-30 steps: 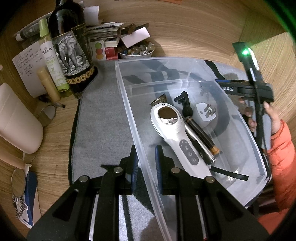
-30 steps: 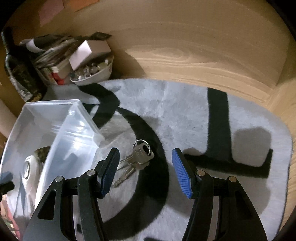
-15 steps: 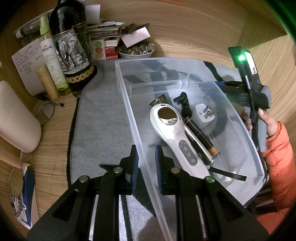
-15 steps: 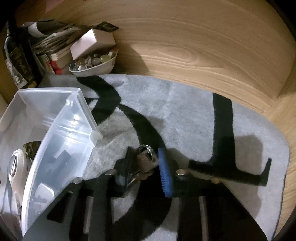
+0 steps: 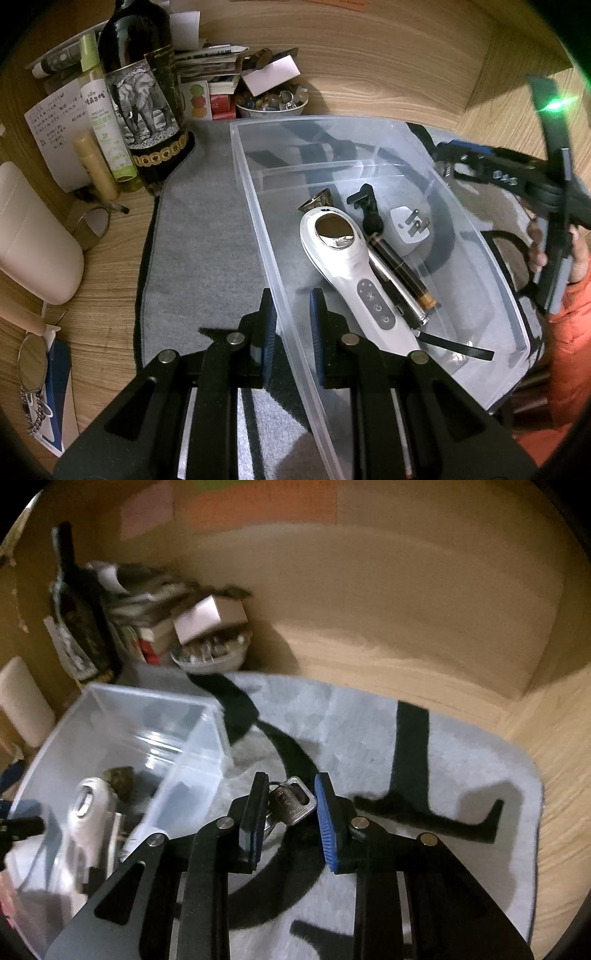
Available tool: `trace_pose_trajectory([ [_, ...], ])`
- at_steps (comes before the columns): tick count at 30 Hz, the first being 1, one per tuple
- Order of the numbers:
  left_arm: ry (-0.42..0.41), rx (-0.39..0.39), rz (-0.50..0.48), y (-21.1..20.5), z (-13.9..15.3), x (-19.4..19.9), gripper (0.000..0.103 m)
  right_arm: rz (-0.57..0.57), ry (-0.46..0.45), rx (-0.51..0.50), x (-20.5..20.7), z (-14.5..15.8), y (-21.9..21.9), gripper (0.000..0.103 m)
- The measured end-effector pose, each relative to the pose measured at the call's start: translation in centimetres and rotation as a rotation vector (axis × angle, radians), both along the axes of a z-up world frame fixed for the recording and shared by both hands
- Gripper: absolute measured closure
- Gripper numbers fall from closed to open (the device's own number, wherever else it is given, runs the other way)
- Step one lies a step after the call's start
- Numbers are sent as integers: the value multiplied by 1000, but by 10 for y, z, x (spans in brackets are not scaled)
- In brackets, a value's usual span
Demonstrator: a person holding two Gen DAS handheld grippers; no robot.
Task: Organize rigid objects
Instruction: 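Carry the keys into the clear box and release them with the right gripper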
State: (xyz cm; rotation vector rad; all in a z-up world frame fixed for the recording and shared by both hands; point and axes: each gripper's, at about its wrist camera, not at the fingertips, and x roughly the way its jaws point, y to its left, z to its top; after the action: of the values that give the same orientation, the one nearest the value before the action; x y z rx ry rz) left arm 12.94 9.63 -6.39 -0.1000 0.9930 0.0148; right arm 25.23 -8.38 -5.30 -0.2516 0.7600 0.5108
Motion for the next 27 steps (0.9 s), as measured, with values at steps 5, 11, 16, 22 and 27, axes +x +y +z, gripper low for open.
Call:
trace_pose_trajectory([
  [5, 0, -3, 1, 0, 0, 0, 87, 14, -66, 29, -23, 26, -7, 80],
  [11, 0, -2, 0, 0, 0, 0, 87, 58, -140, 74, -47, 55, -5, 80],
  [16, -1, -2, 0, 0, 0, 0, 87, 114, -191, 98, -68, 71, 3, 80],
  [22, 0, -4, 0, 0, 0, 0, 87, 189, -225, 119, -87, 81, 17, 80],
  [27, -1, -2, 0, 0, 0, 0, 87, 249, -229, 130, -99, 83, 30, 79],
])
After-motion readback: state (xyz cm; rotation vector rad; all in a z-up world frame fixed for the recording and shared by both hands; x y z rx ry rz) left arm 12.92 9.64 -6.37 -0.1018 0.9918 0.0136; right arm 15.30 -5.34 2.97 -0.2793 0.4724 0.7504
